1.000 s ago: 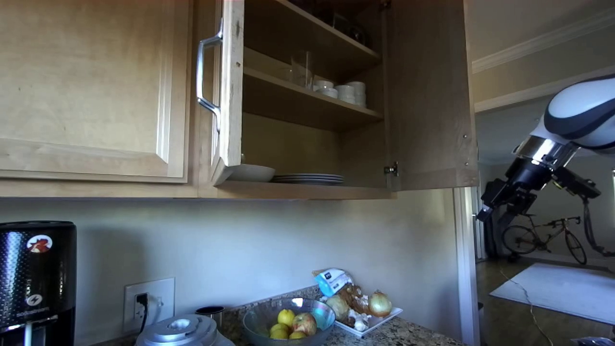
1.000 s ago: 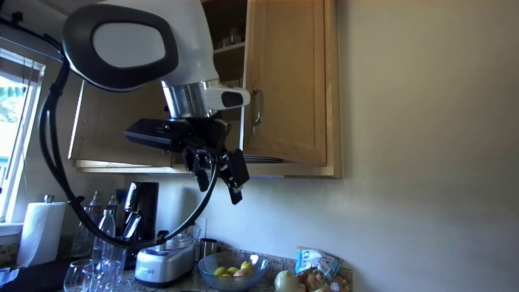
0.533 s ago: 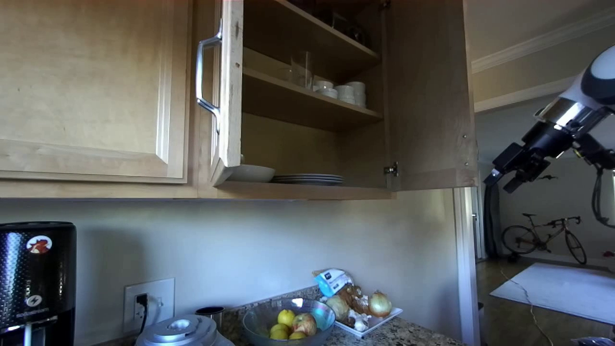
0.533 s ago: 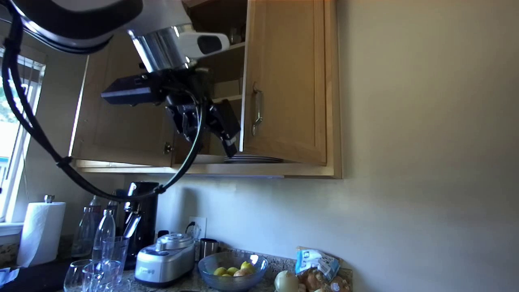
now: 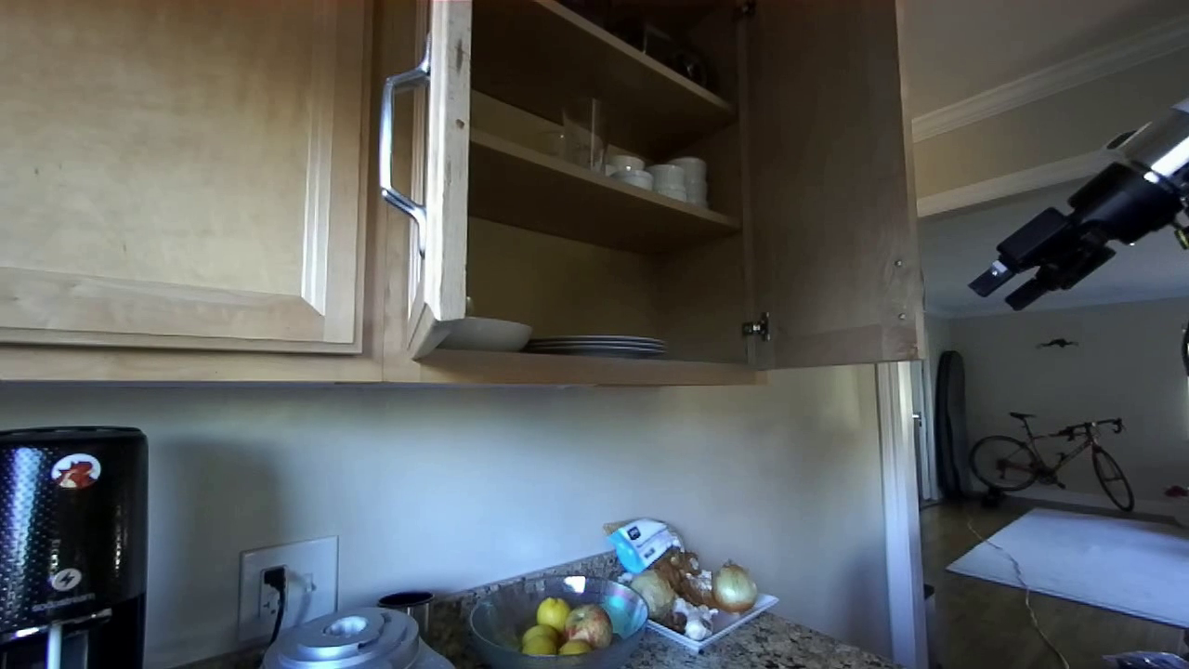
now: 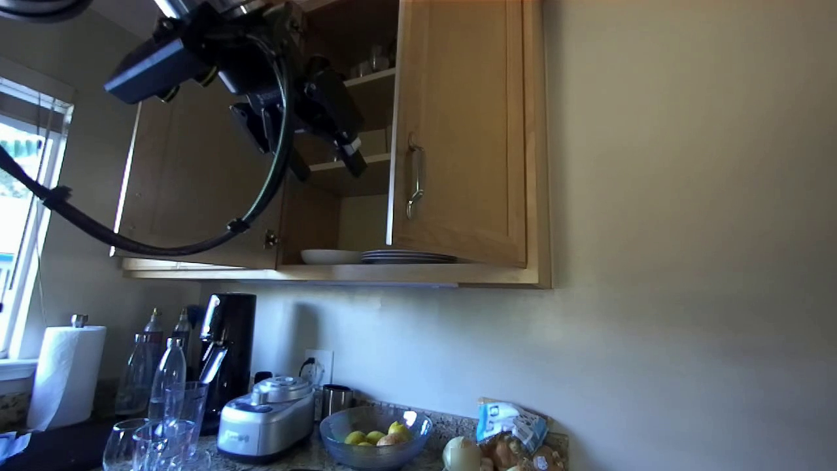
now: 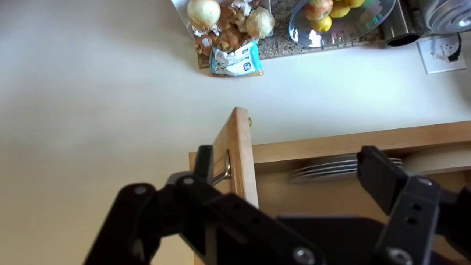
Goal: Close the doors of the top kitchen cabinet to the right
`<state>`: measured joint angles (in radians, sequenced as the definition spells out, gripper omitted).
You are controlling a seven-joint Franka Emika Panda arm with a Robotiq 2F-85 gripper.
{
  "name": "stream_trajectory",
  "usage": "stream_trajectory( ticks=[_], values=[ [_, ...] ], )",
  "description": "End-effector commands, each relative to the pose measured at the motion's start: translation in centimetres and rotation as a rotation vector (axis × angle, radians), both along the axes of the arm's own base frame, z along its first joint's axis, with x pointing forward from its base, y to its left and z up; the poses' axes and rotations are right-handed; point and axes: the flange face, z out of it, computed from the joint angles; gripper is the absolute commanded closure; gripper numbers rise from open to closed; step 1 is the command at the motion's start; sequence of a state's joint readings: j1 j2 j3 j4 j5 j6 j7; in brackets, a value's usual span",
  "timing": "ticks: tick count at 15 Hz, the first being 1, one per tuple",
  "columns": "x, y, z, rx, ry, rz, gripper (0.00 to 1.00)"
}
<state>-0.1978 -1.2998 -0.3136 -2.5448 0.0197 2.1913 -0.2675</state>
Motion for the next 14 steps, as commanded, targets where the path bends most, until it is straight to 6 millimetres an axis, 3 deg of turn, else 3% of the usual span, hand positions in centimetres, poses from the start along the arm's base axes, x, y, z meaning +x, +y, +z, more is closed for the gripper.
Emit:
stream_trajectory(
  ticks=[1, 6, 9, 14],
  values=[
    [3.7, 0.4, -1.2, 0.018, -0.036, -0.028, 0.0],
    [9.2, -0.5, -2.1, 0.076, -0.062, -0.085, 0.0],
    [11.2, -0.7, -2.3, 0.09, -0.067, -0.095, 0.0],
    [13.8, 1.0, -2.9, 0.131, -0.057, -0.03, 0.0]
  ],
)
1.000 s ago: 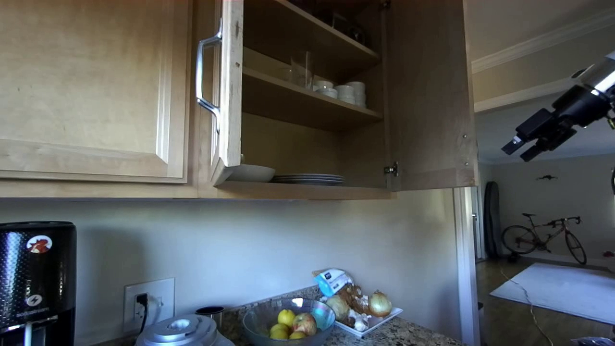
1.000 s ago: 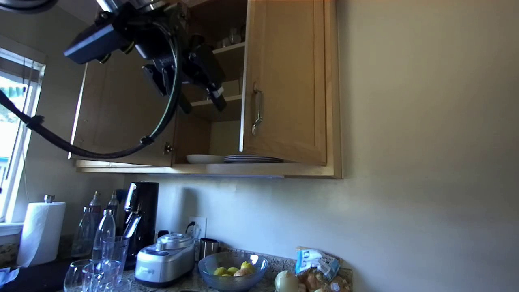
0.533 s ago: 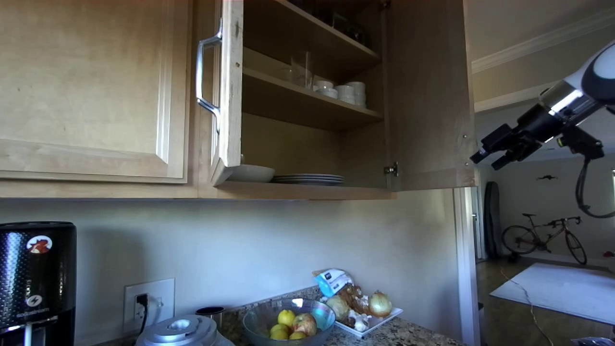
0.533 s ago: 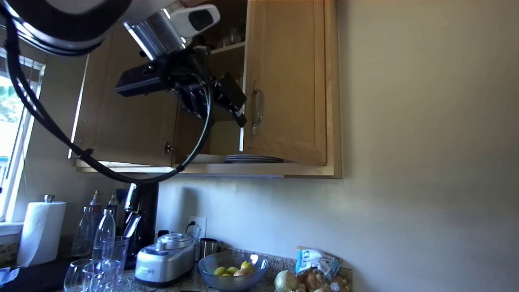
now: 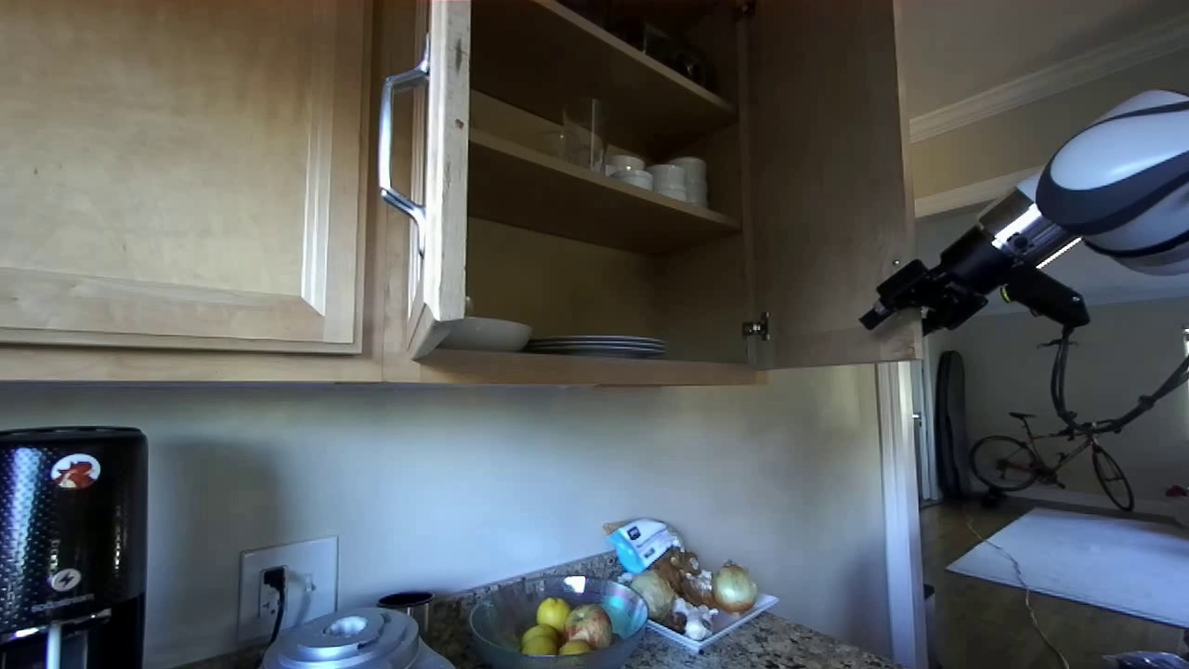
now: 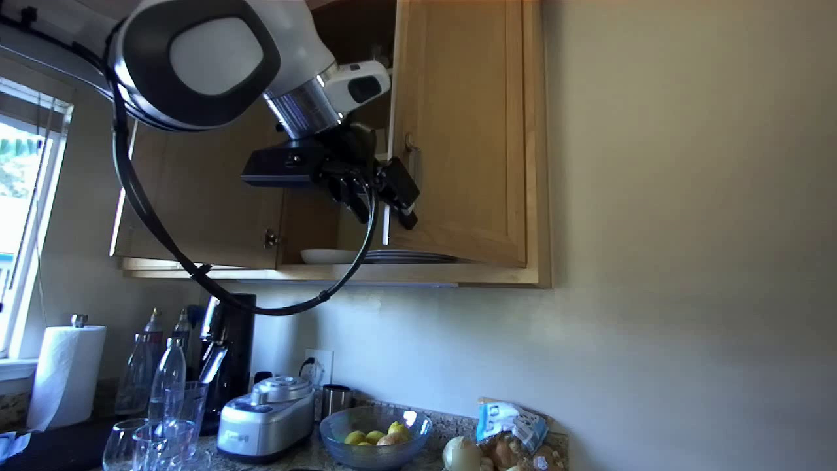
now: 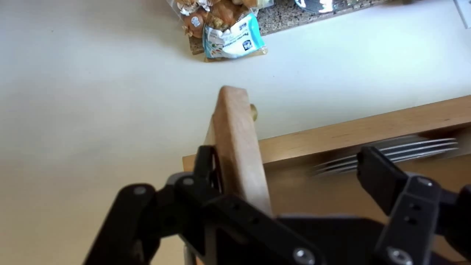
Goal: Close the doors of the top kitchen cabinet to the right
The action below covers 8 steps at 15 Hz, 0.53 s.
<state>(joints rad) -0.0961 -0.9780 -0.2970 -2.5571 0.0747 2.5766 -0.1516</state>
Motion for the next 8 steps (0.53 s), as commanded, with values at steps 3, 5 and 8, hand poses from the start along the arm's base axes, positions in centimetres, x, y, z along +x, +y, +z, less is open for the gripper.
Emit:
stream_trajectory(
  ticks=[3, 5, 8],
  values=[
    [3.3, 3.8, 0.0, 0.073, -0.016, 0.119, 0.0],
    [4.5, 6.8, 0.1, 0.091, -0.021, 0.19, 0.0],
    [5.9, 11.6, 0.2, 0.116, -0.014, 0.311, 0.0]
  ],
)
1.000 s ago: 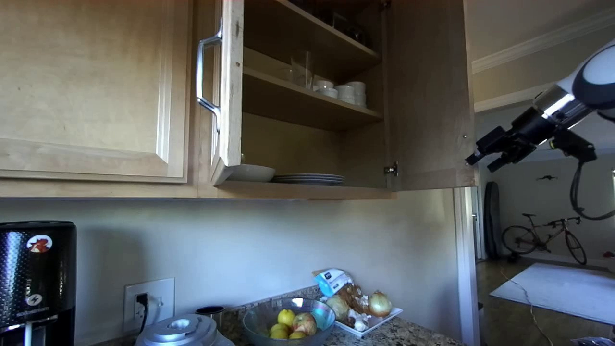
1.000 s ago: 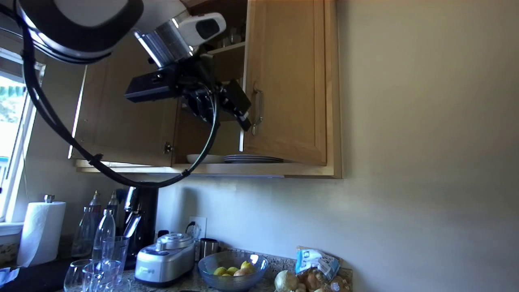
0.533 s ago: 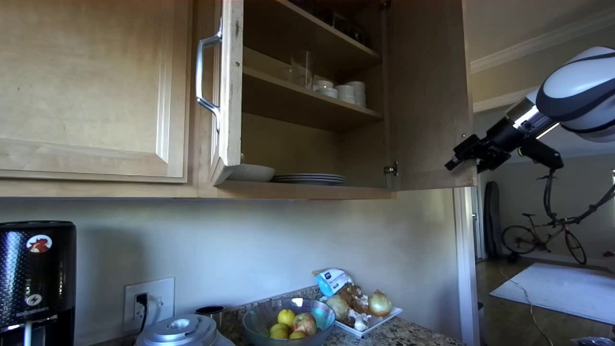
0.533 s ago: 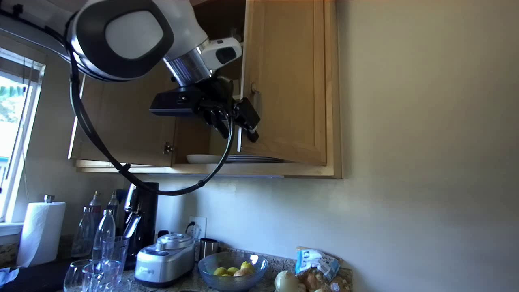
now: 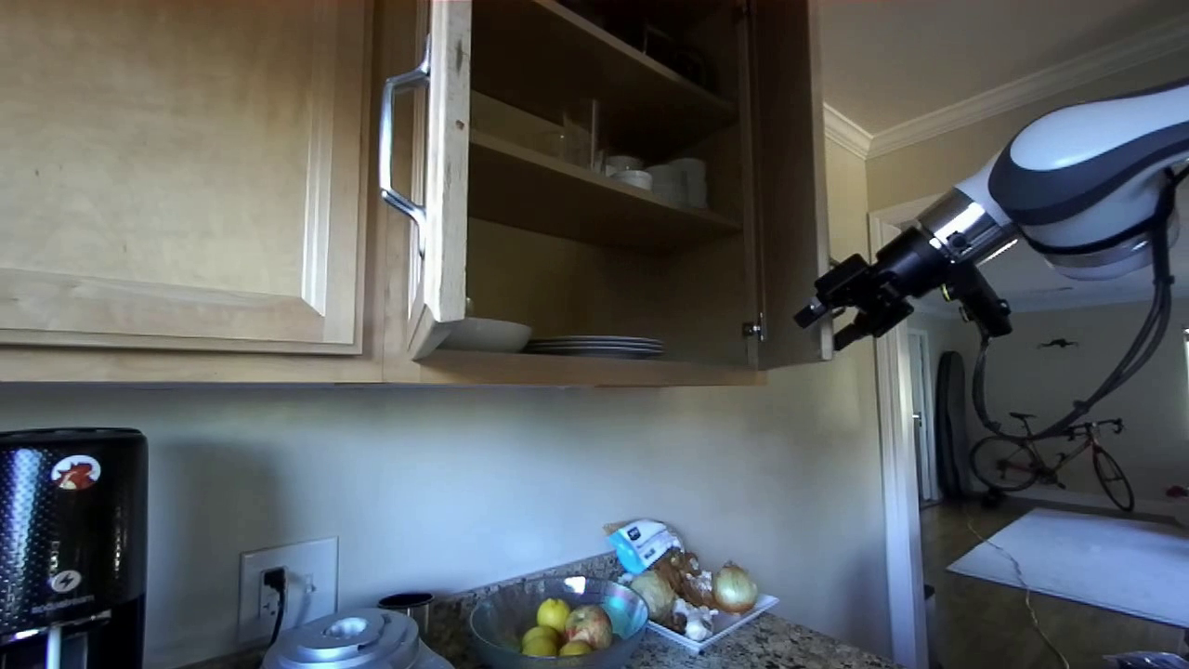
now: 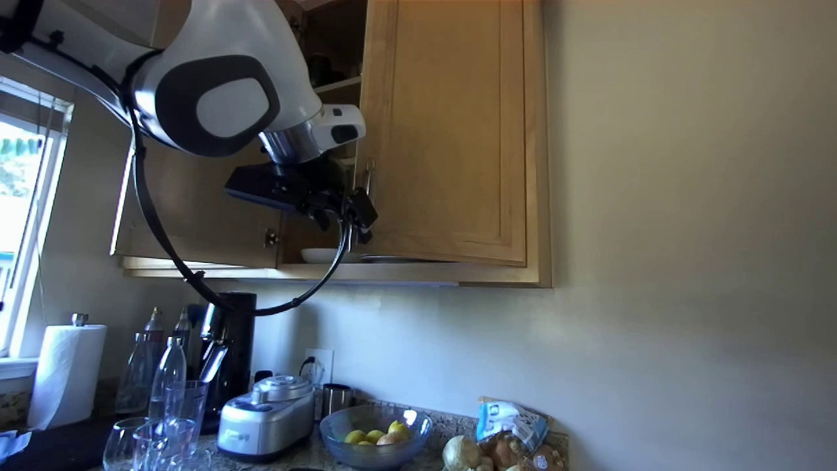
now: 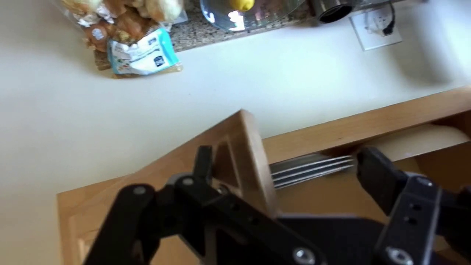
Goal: Close the doors of the top kitchen cabinet to the right
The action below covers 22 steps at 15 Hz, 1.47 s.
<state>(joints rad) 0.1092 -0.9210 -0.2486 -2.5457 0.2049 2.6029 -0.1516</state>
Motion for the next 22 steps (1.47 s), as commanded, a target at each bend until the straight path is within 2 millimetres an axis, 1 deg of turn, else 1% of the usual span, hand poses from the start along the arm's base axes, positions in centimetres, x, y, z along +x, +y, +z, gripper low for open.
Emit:
stream_trajectory(
  ticks=[1, 3, 5, 6, 8, 12, 13, 15, 17, 22],
  values=[
    [1.6, 4.9, 0.6, 0.041, -0.019, 0.136, 0.0],
    [2.1, 6.5, 0.2, 0.051, -0.013, 0.194, 0.0],
    [1.9, 6.3, -0.7, 0.052, 0.031, 0.215, 0.0],
    [1.8, 6.0, -1.2, 0.06, 0.058, 0.215, 0.0],
    [1.4, 4.9, -3.0, 0.073, 0.146, 0.197, 0.0],
    [1.2, 2.7, -7.1, 0.113, 0.393, 0.175, 0.0],
    [1.1, 2.4, -7.9, 0.122, 0.444, 0.184, 0.0],
    [1.0, 2.3, -9.0, 0.124, 0.508, 0.199, 0.0],
    [1.2, 3.0, -9.3, 0.115, 0.532, 0.229, 0.0],
    [0.6, 6.8, -8.4, 0.03, 0.507, 0.37, 0.0]
  ],
)
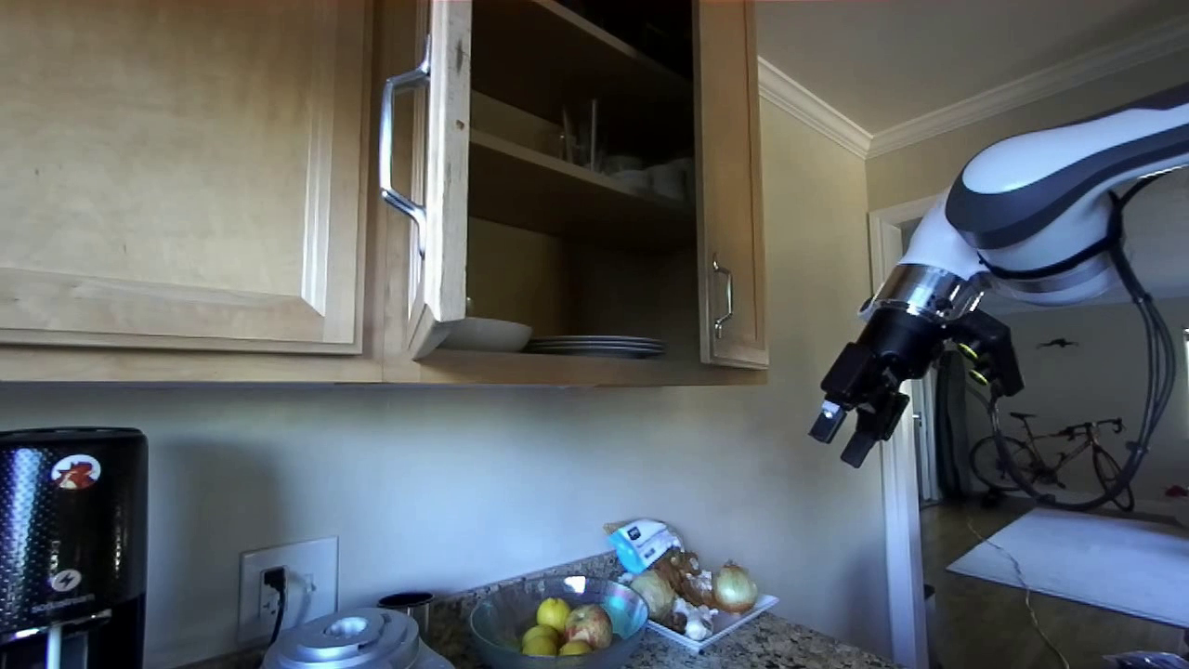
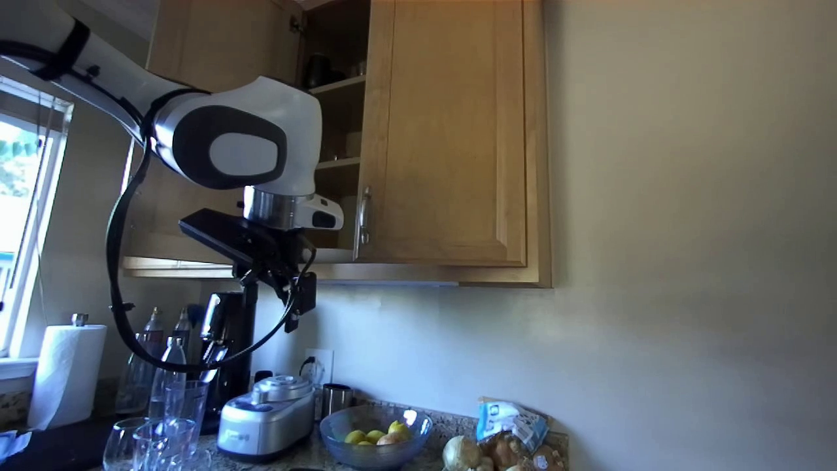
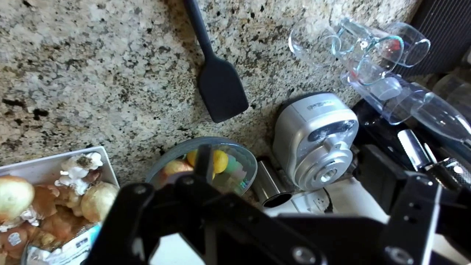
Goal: Close the doors of the top kitchen cabinet to the right
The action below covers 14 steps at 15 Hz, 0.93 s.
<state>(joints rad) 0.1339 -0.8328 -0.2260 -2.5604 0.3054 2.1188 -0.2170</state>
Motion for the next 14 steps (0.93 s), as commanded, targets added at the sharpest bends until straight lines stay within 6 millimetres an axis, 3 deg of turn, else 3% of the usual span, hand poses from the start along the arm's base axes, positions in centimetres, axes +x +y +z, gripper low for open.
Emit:
stream_trajectory(
  ticks=[1, 10, 14],
  values=[
    [-0.9, 2.3, 1.0, -0.012, -0.024, 0.118, 0.0],
    [-0.4, 2.8, 0.8, -0.045, -0.042, 0.145, 0.0],
    [-1.6, 4.7, 2.2, -0.048, -0.068, 0.203, 0.0]
  ],
)
